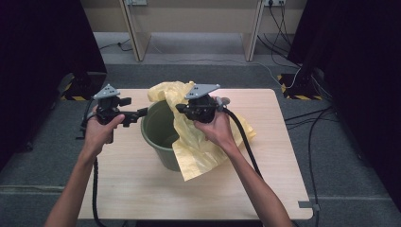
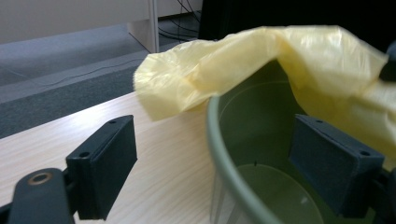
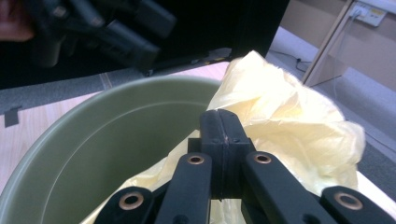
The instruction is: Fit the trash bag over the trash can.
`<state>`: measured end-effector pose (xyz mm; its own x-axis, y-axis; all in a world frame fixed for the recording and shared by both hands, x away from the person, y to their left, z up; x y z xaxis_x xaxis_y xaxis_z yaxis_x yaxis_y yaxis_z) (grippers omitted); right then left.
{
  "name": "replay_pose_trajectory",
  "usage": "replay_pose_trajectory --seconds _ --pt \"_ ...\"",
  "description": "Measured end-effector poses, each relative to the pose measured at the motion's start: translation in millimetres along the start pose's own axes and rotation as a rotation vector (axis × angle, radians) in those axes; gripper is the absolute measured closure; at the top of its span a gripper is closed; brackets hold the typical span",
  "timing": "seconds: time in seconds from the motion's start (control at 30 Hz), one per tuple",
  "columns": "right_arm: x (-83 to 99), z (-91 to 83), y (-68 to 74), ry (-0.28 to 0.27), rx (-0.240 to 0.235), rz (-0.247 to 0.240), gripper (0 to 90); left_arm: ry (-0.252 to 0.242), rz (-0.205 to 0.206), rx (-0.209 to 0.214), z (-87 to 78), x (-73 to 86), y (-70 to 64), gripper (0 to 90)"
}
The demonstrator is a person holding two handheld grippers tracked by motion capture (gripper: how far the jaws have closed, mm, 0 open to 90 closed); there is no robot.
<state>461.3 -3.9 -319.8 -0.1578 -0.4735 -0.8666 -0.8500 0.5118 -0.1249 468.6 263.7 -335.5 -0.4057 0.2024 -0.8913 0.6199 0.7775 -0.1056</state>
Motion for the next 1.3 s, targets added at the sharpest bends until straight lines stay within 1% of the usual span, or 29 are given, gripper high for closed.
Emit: replay_pose_trajectory --seconds 0.13,0.2,0.27,0.33,0.4,0.47,0.5,0.53,0.57,0.6,0.63,0.67,0.7,0.73,0.77,0.8,0.83,0.9,0.93,0.97,1.0,1.07,1.1,1.17,1.2,1.23,1.3 --pt "5.7 0.9 6.7 0.008 -0.027 -0.01 90.0 -0.002 -0.001 0.024 11.0 -15.5 -7.3 14.5" --pt "7.6 1.4 11.6 0.019 -0.044 -0.018 90.0 0.005 0.013 0.038 17.4 -22.5 -11.8 14.5" --pt "9.3 2.6 17.1 0.032 -0.055 -0.035 90.0 0.01 0.017 0.036 24.0 -28.0 -16.5 14.5" --pt "11.4 4.6 23.6 0.043 -0.073 -0.05 90.0 0.032 0.024 0.034 31.5 -31.3 -19.8 14.5" --pt "12.6 5.6 26.4 0.05 -0.079 -0.059 90.0 0.045 0.015 0.047 39.1 -32.9 -21.6 14.5" --pt "13.4 6.2 27.2 0.048 -0.082 -0.058 90.0 0.075 0.017 0.049 46.5 -32.5 -22.6 14.6" --pt "14.1 6.4 27.7 0.051 -0.085 -0.06 90.0 0.092 0.019 0.058 50.5 -31.3 -23.1 14.6" --pt "14.8 6.8 28.3 0.051 -0.084 -0.057 90.0 0.108 0.03 0.072 54.2 -30.0 -23.5 15.5" --pt "15.1 6.8 28.5 0.05 -0.084 -0.058 90.0 0.122 0.041 0.086 57.3 -28.7 -23.9 20.2" --pt "15.3 6.2 28.6 0.048 -0.083 -0.06 90.0 0.132 0.047 0.104 59.8 -27.4 -24.1 27.0" --pt "15.6 5.5 28.6 0.046 -0.082 -0.06 90.0 0.148 0.064 0.118 61.2 -25.8 -24.7 35.4" --pt "16.0 4.9 28.6 0.043 -0.082 -0.058 90.0 0.158 0.103 0.129 62.0 -24.0 -26.3 47.9" --pt "16.2 4.3 28.7 0.045 -0.081 -0.058 90.0 0.163 0.136 0.137 62.4 -22.4 -28.2 57.4" --pt "16.2 3.9 28.7 0.045 -0.078 -0.059 90.0 0.165 0.163 0.134 62.3 -21.1 -30.1 64.2" --pt "15.9 3.1 28.7 0.04 -0.077 -0.054 84.2 0.163 0.194 0.128 61.7 -20.0 -31.8 72.8" --pt "15.2 1.6 28.6 0.04 -0.075 -0.044 77.9 0.156 0.208 0.128 61.0 -18.9 -33.3 77.3" --pt "14.8 -0.9 28.7 0.045 -0.075 -0.044 72.7 0.153 0.216 0.138 60.0 -17.6 -34.0 81.3" --pt "13.9 -10.3 28.2 0.037 -0.041 -0.045 60.2 0.157 0.229 0.144 57.5 -14.3 -34.9 84.5" --pt "14.0 -16.6 27.1 0.039 -0.026 -0.04 55.3 0.156 0.236 0.143 56.1 -12.8 -34.6 85.9" --pt "14.5 -23.6 24.7 0.034 -0.013 -0.027 50.3 0.147 0.235 0.142 55.0 -11.5 -34.3 85.9" --pt "15.6 -31.4 21.5 0.026 0.01 -0.006 45.9 0.141 0.234 0.143 53.6 -10.4 -33.9 86.3" --pt "21.3 -46.7 13.5 0.034 0.057 0.031 35.9 0.13 0.239 0.141 50.7 -7.7 -34.0 86.9" --pt "25.8 -53.5 8.8 0.047 0.079 0.052 33.3 0.127 0.243 0.143 48.9 -6.4 -34.5 86.9" --pt "37.7 -67.2 0.4 0.049 0.122 0.095 28.5 0.124 0.251 0.151 44.4 -4.0 -36.0 86.8" --pt "44.6 -73.0 -3.6 0.049 0.137 0.12 25.9 0.119 0.251 0.153 42.4 -2.5 -37.4 86.8" --pt "52.0 -78.3 -6.8 0.052 0.151 0.149 24.4 0.122 0.26 0.15 40.4 -1.5 -38.4 86.8" --pt "67.5 -87.4 -10.3 0.062 0.16 0.184 23.1 0.127 0.274 0.144 37.0 0.2 -39.8 86.8"
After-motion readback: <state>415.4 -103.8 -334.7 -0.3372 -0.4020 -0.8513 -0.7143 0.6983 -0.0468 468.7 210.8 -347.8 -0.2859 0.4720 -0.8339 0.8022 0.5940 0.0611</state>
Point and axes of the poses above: each handheld gripper's, and its own axes: z roughly forward along the jaws, x roughly out of its underside, y roughly to its left, the point moved 2 cm from there along z, roughly forward along the jaws, and after that the axes turned 2 degrees about x, right-handed, at the moved point
